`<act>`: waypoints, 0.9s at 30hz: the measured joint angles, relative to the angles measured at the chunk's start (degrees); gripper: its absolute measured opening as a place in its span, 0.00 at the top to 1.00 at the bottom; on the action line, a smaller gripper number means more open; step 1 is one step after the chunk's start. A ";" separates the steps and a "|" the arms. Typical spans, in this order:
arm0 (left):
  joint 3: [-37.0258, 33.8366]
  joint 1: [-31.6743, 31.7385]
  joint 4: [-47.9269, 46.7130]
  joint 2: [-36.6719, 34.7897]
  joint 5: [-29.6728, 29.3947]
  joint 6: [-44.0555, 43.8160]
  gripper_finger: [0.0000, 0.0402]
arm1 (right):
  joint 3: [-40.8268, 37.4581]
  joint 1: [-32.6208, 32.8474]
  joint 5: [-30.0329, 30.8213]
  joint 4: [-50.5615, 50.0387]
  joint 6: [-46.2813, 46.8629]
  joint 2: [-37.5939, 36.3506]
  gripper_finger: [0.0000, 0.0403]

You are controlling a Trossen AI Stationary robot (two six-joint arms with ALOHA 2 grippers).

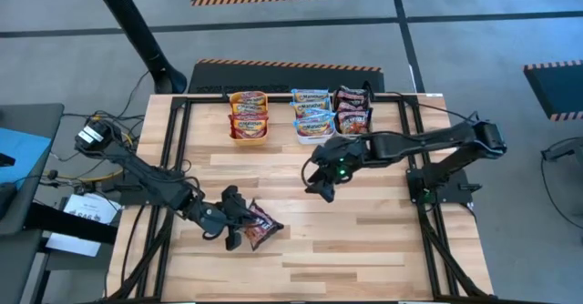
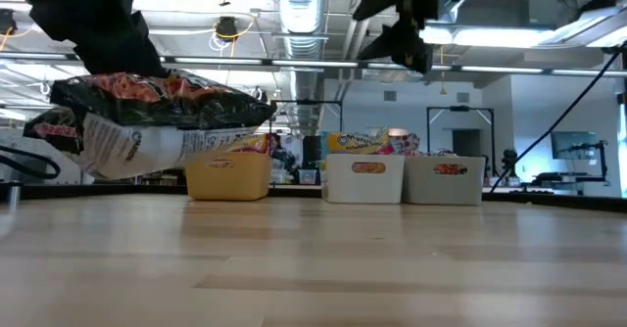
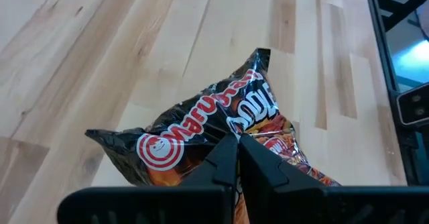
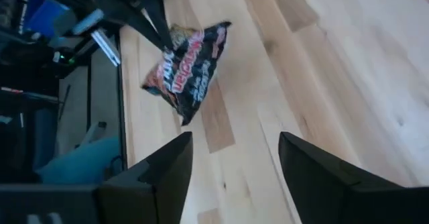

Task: Sort Maruchan noodles
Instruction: Put the black noodle pack into the gray bin

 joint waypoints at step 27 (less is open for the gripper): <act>0.00 3.11 1.28 0.00 1.27 1.88 1.00 | 0.04 -1.92 -20.79 27.58 21.13 21.99 0.36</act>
